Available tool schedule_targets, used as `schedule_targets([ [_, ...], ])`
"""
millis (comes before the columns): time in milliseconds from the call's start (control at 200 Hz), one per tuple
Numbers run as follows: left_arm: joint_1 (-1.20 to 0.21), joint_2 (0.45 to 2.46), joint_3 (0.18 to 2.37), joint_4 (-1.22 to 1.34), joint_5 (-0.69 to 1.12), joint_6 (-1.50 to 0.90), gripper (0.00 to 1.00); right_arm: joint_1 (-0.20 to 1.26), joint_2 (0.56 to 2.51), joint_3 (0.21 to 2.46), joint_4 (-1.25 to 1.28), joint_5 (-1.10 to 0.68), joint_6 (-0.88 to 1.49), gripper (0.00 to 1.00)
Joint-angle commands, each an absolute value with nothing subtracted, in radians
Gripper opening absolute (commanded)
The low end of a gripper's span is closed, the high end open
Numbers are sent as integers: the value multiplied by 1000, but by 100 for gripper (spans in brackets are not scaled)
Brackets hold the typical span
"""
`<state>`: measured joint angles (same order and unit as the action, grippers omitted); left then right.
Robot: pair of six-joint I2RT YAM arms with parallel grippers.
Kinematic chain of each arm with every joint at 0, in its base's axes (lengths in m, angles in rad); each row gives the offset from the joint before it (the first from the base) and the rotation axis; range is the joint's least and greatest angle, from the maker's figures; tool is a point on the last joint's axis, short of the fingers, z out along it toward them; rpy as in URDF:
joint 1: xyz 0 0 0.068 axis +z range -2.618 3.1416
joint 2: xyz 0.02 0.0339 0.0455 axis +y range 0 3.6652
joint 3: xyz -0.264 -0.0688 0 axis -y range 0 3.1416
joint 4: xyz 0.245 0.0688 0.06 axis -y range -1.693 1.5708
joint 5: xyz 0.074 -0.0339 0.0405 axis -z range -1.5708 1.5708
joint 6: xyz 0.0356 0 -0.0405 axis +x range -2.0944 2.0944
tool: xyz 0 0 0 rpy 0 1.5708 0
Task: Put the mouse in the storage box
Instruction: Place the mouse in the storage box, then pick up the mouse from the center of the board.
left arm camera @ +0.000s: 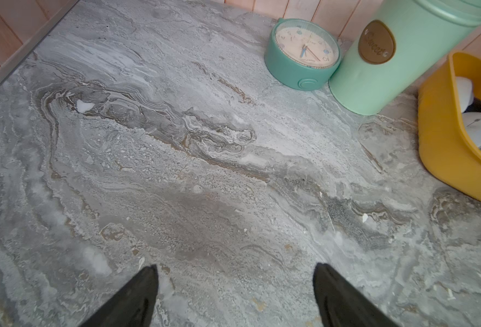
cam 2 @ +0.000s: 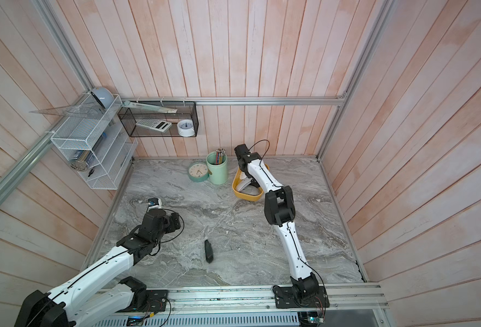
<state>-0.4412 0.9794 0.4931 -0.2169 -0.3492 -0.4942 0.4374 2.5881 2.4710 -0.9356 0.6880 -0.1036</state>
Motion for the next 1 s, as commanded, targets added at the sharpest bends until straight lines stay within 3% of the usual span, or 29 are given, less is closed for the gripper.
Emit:
schedule_targets([
  [0, -440, 963, 514, -204, -376, -496, 92, 461, 2630, 2524, -940, 754, -147, 28],
  [190, -440, 958, 508, -195, -388, -498, 92, 483, 2623, 2533, -967, 732, -120, 52],
  [365, -439, 952, 514, -207, -388, -498, 92, 483, 2551, 2532, -1018, 668, -67, 63],
  [655, -440, 943, 517, -210, -377, -500, 92, 501, 2260, 2299, -1089, 583, 87, 69],
  [995, -439, 887, 512, -225, -358, -506, 93, 687, 1735, 1602, -941, 521, 258, 71],
])
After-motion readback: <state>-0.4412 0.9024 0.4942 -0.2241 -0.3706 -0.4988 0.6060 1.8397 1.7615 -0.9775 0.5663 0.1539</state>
